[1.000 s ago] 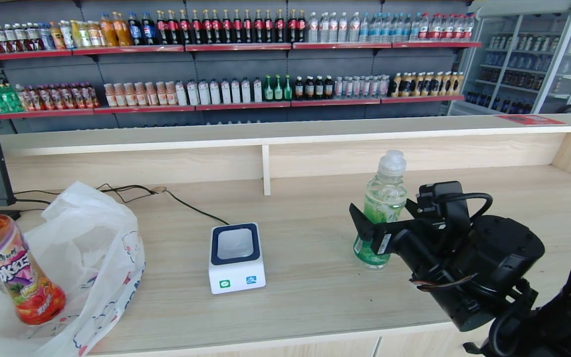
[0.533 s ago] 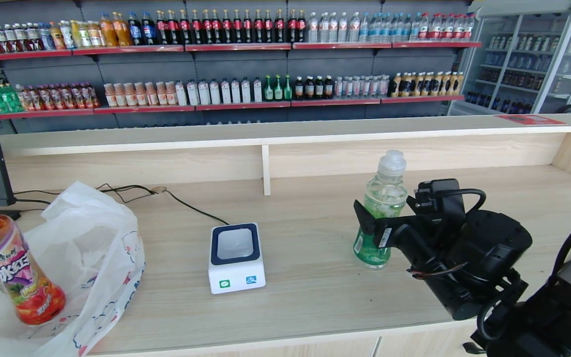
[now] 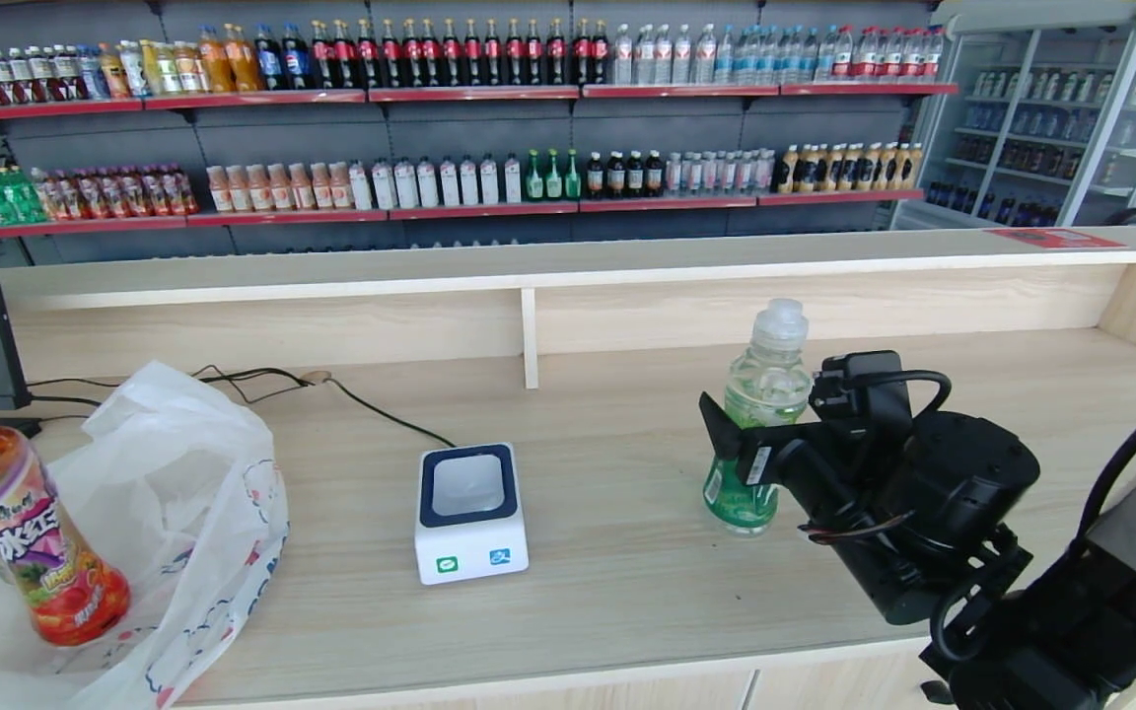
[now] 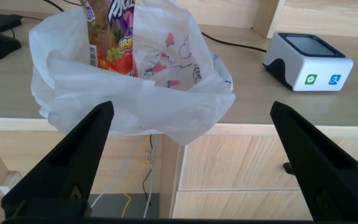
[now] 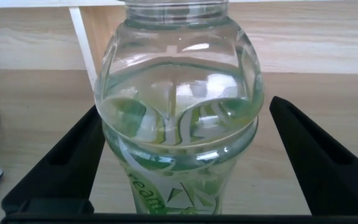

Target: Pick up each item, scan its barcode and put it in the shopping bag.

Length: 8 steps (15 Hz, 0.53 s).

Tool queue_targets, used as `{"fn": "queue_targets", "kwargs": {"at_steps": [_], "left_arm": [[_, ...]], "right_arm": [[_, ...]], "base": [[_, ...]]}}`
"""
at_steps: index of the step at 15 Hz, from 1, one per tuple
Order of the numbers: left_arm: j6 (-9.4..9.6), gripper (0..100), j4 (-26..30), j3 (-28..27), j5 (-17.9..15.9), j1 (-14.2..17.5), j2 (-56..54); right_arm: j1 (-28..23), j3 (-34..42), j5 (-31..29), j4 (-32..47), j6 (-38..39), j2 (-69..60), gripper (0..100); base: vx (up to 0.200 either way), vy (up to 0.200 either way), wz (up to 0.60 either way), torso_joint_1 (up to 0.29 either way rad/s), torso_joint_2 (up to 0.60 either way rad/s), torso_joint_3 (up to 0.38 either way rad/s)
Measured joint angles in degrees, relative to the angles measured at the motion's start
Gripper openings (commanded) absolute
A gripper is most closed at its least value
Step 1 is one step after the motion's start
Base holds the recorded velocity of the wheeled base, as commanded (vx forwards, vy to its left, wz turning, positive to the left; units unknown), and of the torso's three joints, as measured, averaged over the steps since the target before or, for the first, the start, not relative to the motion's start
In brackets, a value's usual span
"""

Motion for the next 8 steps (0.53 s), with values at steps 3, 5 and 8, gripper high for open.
{"fn": "queue_targets", "kwargs": {"at_steps": [3,5,8], "left_arm": [[0.00,100,0.00,0.00,0.00,-0.04,0.00],[0.00,100,0.00,0.00,-0.01,-0.04,0.00],[0.00,100,0.00,0.00,-0.01,0.00,0.00]], "right_arm": [[-0.11,-0.46,-0.20,0.02,0.04,1.38,100],[-0.26,-1.21,-0.22,0.00,0.06,2.21,100],[-0.98,-1.82,-0.33,0.00,0.00,3.39,100]], "base": [[0.000,0.000,0.00,0.000,0.00,0.000],[0.000,0.000,0.00,0.000,0.00,0.000],[0.000,0.000,0.00,0.000,0.00,0.000]]}}
